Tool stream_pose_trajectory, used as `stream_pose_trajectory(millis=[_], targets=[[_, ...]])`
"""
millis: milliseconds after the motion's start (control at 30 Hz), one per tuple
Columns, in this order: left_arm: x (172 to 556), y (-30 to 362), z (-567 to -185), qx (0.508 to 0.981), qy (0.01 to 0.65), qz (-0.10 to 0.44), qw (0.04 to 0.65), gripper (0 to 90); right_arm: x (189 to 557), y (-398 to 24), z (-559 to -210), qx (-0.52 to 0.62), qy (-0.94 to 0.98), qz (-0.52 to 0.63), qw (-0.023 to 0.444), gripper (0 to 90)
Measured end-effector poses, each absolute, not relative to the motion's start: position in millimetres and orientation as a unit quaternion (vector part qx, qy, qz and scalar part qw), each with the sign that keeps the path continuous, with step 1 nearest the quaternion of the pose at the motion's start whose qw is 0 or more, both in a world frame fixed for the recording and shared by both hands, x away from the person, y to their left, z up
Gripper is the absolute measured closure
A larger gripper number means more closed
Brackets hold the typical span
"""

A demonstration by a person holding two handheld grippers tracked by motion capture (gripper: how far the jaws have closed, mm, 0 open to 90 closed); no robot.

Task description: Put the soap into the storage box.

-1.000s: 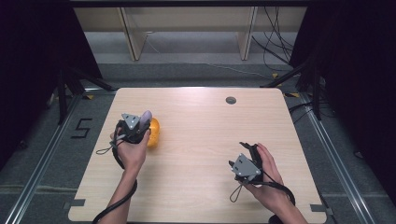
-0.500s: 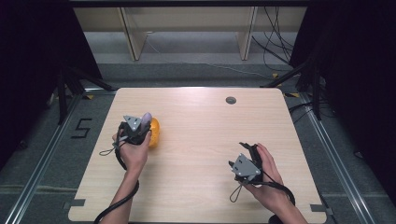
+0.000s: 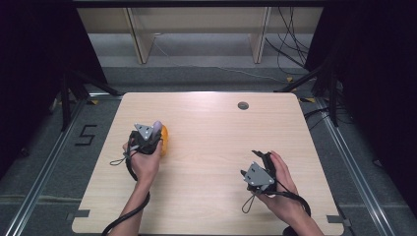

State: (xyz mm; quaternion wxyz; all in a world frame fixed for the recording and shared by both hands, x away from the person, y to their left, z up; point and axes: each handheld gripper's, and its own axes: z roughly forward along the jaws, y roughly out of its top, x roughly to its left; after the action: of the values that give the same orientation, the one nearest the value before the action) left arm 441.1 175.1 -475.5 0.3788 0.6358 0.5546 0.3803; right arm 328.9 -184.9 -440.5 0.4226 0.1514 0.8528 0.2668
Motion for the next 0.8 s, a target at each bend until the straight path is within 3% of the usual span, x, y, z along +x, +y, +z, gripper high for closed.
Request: stream_pose_trajectory(millis=[800], targets=[[444.1,173.4,-488.5,0.641,0.564,0.363,0.372,58.1,330.2,-184.5,-440.4,0.139,0.856,0.262,0.424,28.0]])
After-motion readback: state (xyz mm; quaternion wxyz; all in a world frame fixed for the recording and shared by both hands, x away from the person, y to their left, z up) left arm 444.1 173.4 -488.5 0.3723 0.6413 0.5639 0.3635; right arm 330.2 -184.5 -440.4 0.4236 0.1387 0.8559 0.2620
